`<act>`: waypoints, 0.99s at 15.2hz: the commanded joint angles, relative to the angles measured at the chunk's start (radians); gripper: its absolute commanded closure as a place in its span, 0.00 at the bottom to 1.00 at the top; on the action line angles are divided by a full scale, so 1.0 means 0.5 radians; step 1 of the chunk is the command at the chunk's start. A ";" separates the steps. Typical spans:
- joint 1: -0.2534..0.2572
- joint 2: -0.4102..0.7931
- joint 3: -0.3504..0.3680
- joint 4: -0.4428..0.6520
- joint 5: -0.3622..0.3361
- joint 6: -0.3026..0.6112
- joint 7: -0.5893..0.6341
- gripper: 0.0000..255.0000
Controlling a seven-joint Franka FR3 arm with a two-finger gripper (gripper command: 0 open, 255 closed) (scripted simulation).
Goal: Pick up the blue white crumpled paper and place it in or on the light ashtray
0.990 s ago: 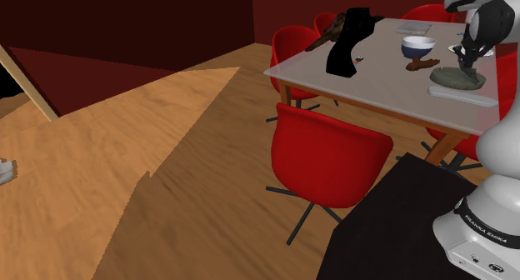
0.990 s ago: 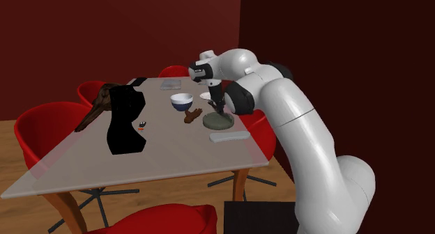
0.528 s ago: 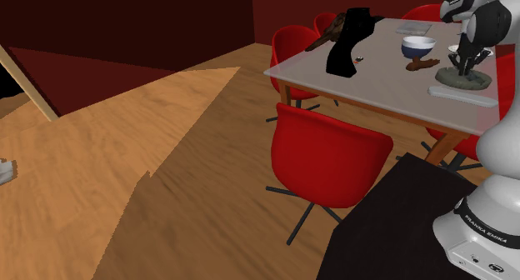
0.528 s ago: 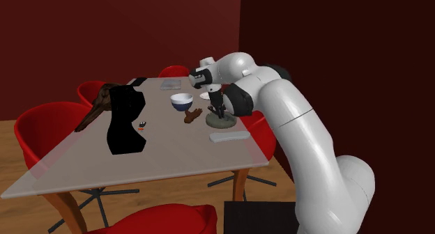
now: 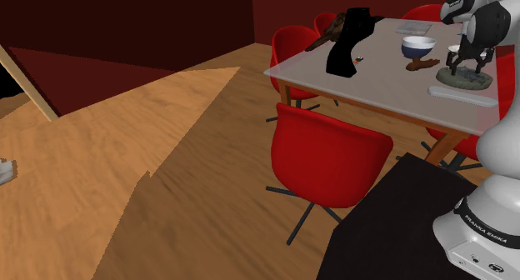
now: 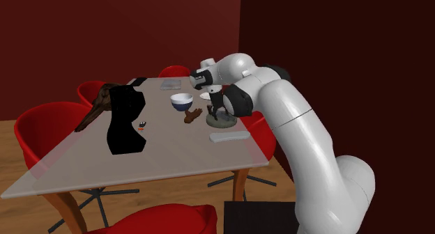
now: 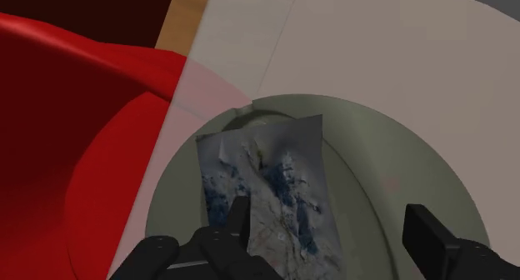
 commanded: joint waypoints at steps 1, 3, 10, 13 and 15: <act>0.000 0.001 0.000 0.001 0.000 -0.001 0.000 0.00; 0.001 -0.003 -0.001 -0.008 -0.001 0.004 0.000 0.00; -0.059 0.082 0.011 0.405 0.014 -0.315 0.008 0.00; -0.059 0.083 0.011 0.406 0.014 -0.316 0.008 0.00; -0.059 0.083 0.011 0.406 0.014 -0.316 0.008 0.00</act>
